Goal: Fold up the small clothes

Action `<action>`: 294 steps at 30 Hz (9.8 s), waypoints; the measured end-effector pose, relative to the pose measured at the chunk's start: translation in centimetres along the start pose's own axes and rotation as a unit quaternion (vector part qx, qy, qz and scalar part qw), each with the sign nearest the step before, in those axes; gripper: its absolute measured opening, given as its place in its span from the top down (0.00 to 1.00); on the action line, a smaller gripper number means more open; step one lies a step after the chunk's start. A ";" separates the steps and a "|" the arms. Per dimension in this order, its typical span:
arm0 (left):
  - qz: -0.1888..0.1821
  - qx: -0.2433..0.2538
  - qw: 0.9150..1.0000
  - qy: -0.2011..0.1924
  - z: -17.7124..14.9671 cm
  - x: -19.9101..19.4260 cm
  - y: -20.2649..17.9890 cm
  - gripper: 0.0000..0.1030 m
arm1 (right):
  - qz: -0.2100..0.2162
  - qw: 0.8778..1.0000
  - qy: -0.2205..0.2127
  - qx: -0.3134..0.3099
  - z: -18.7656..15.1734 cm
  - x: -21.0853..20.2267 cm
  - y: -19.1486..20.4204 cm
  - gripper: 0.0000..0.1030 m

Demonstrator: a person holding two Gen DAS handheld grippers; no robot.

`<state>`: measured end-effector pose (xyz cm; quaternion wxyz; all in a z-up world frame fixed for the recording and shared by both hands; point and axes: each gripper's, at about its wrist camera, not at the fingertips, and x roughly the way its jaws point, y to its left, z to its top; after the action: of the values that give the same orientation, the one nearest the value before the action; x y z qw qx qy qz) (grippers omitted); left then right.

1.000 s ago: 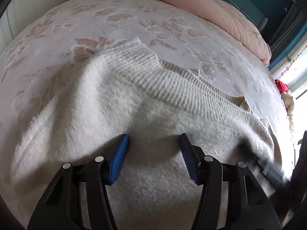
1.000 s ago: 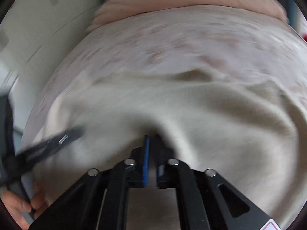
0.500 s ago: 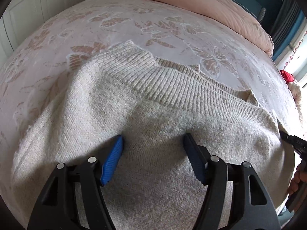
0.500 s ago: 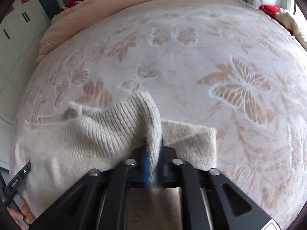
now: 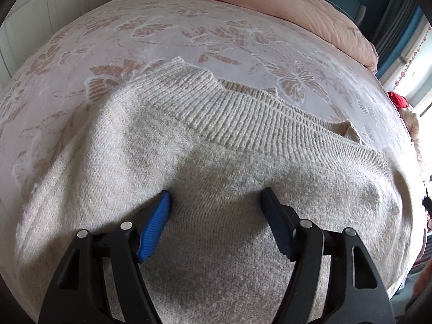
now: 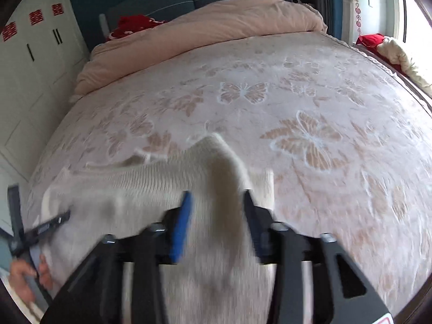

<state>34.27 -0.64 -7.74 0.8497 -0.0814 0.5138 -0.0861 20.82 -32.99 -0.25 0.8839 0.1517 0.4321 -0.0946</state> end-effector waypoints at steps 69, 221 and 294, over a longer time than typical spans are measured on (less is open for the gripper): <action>-0.094 -0.299 0.949 0.028 -14.1 -10.8 14.2 0.75 | 0.051 0.969 0.087 0.225 -14.5 -5.8 -9.1 0.74; -0.024 0.171 0.985 0.012 -12.2 -7.9 -21.0 0.36 | 0.063 0.993 0.088 0.056 -7.2 -0.1 -5.6 0.86; -0.191 0.191 0.962 -0.041 -10.2 -28.4 -25.0 0.48 | 0.147 0.969 -0.152 0.127 -5.3 -29.1 -4.9 0.63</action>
<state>10.69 -18.91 17.61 0.8373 -0.0177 0.4275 -0.3403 -2.22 -34.67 18.81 0.9168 0.3085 0.2503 -0.0401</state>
